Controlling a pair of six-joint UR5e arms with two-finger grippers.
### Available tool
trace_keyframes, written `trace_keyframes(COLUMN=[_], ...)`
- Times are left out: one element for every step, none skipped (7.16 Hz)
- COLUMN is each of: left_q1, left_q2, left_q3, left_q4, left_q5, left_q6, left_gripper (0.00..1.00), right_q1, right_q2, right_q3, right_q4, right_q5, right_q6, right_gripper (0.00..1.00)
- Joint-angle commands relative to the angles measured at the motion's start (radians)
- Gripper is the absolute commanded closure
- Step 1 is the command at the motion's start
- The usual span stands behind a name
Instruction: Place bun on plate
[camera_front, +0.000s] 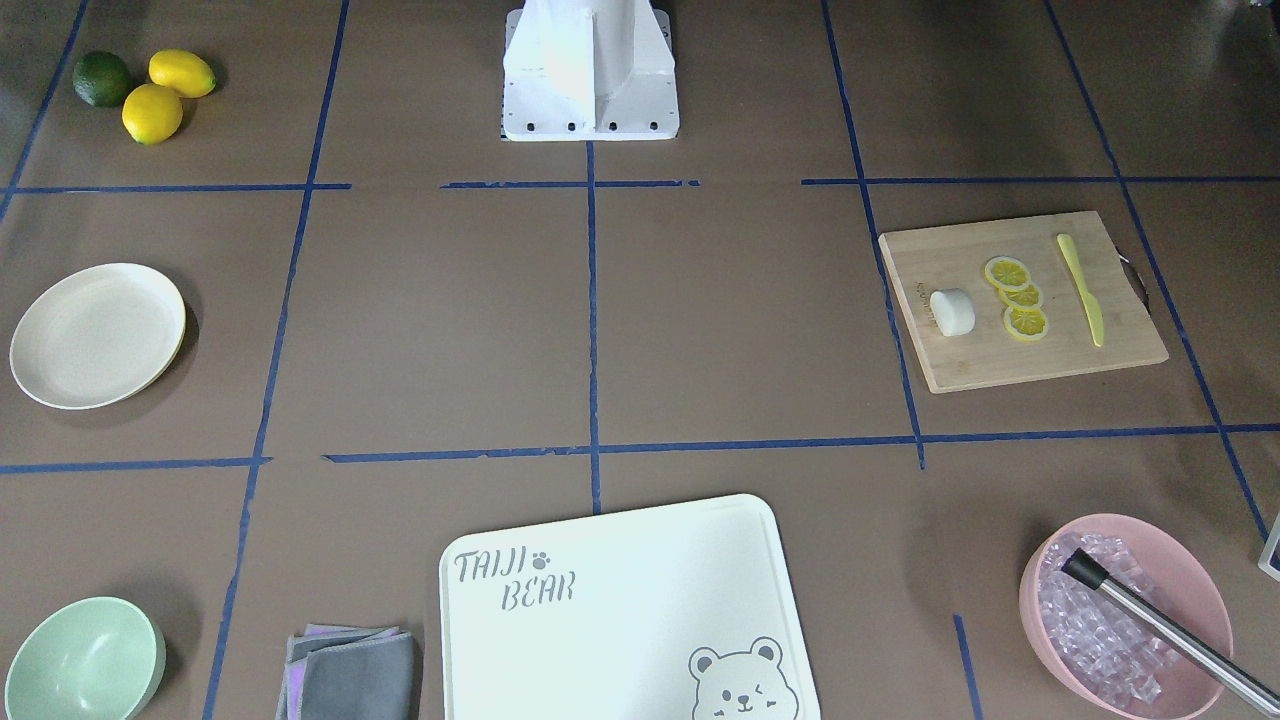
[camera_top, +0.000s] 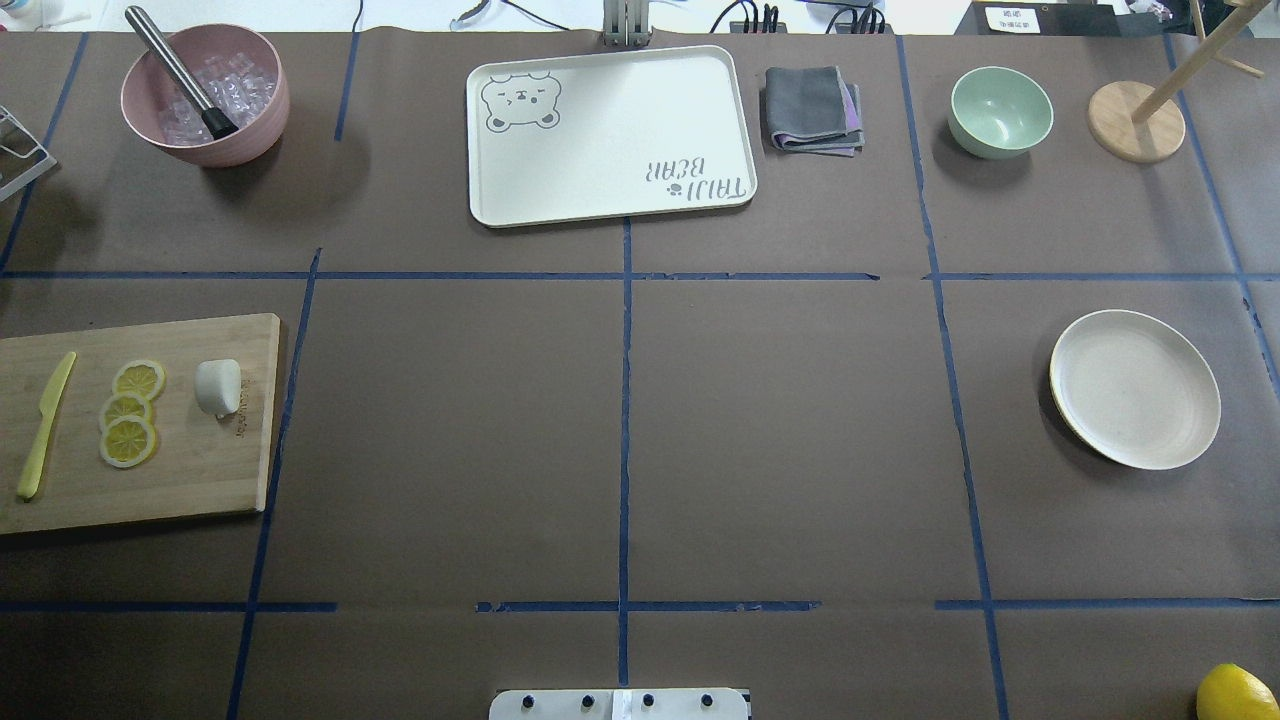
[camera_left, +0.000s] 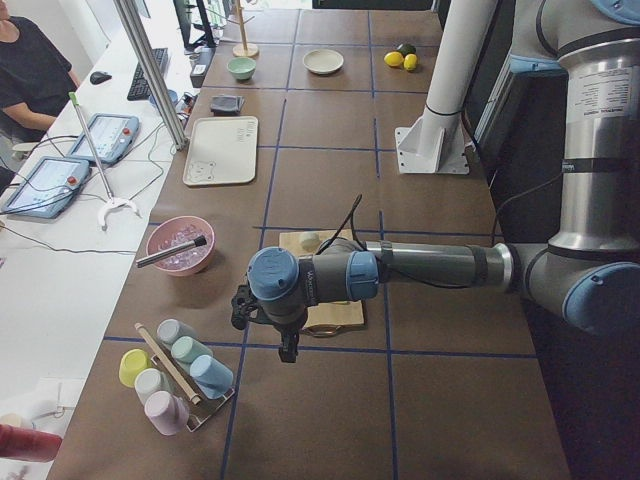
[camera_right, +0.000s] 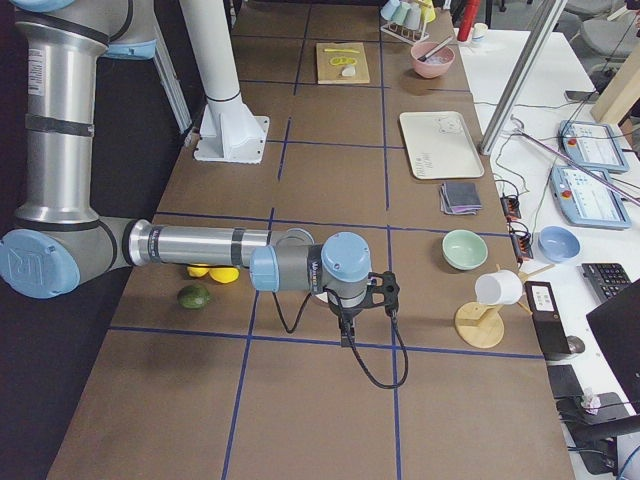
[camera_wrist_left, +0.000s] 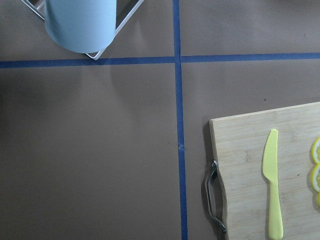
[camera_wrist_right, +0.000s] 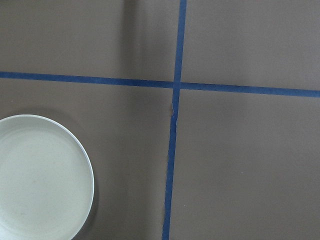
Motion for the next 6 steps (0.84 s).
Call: trace_keyframes(left_q1=[0.000, 0.000, 0.000, 0.000, 0.000, 0.000], left_q2=[0.000, 0.000, 0.000, 0.002, 0.002, 0.000], left_q3=[0.000, 0.000, -0.006, -0.009, -0.011, -0.011], left_q4=[-0.003, -0.003, -0.003, -0.005, -0.005, -0.005], left_q5=[0.000, -0.002, -0.002, -0.003, -0.003, -0.005], left_q6=[0.000, 0.000, 0.000, 0.000, 0.000, 0.000], left_gripper=[0.00, 0.00, 0.00, 0.00, 0.00, 0.00], right_q1=[-0.002, -0.011, -0.037, -0.104, -0.194, -0.280], right_q2=[-0.002, -0.002, -0.002, -0.008, -0.014, -0.017], right_q3=[-0.004, -0.003, -0.004, -0.007, -0.027, -0.065], right_q4=[0.000, 0.000, 0.003, 0.113, 0.254, 0.375], right_q5=[0.002, 0.000, 0.000, -0.006, -0.038, -0.085], right_q6=[0.002, 0.004, 0.065, 0.200, 0.376, 0.506], right_gripper=[0.00, 0.00, 0.00, 0.00, 0.00, 0.00])
